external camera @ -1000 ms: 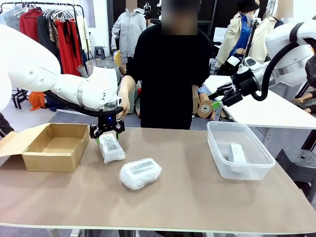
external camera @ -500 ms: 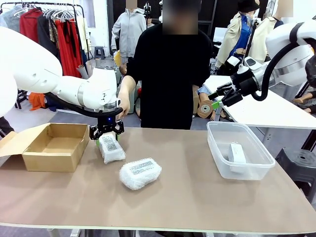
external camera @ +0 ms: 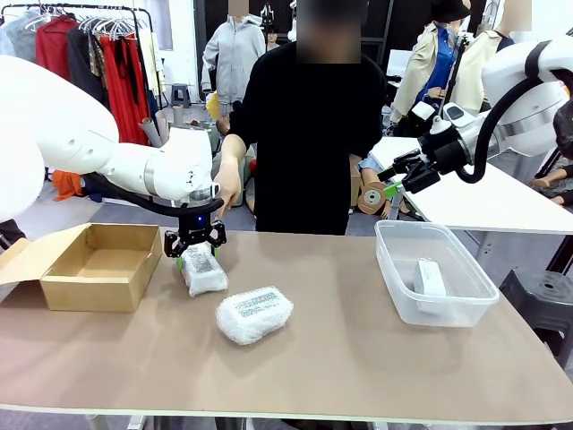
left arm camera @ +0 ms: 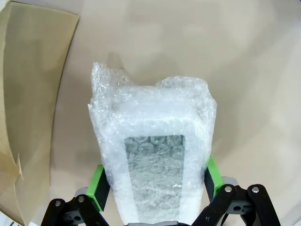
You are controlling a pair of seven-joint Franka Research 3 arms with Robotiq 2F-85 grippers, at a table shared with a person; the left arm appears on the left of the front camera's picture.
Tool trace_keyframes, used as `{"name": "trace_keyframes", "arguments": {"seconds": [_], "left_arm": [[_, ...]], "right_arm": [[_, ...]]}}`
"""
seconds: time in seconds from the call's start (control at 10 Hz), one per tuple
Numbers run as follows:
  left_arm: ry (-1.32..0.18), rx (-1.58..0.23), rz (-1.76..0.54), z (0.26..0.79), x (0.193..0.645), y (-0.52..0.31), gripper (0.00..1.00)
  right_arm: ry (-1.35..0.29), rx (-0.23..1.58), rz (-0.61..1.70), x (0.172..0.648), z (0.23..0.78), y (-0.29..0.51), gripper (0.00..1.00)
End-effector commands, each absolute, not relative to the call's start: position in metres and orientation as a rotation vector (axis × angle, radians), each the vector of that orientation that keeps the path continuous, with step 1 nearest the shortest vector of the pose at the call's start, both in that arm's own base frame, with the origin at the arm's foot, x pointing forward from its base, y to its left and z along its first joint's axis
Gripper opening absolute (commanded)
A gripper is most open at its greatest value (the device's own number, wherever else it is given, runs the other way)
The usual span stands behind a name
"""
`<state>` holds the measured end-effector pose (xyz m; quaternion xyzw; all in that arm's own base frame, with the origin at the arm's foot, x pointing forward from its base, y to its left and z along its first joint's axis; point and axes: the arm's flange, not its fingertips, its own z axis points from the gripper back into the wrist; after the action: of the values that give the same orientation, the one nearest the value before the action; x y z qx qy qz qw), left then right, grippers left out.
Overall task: Separate and place wrapped and unwrapped clocks.
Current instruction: Pick up the Digital clock indicated by the person.
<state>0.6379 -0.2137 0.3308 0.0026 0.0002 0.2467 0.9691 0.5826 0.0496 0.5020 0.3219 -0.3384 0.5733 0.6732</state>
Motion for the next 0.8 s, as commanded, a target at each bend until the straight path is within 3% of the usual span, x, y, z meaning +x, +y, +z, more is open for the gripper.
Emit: {"name": "trace_keyframes", "arguments": {"seconds": [0.0,0.4,0.5,0.7], "left_arm": [[0.041,-0.001,0.501,0.3282,0.6463,-0.2073,1.0],[0.063,0.021,0.5,0.322,0.6495,-0.2062,1.0],[0.055,0.054,0.483,0.3199,0.6491,-0.2057,0.85],[0.057,0.059,0.476,0.3191,0.6484,-0.2059,0.45]], "right_arm": [[-0.761,0.716,1.298,0.5826,0.5028,0.0496,1.0],[-0.761,0.716,1.298,0.5826,0.5028,0.0496,1.0],[-0.761,0.716,1.298,0.5826,0.5028,0.0496,1.0],[-0.761,0.716,1.298,0.5826,0.5028,0.0496,1.0]]}}
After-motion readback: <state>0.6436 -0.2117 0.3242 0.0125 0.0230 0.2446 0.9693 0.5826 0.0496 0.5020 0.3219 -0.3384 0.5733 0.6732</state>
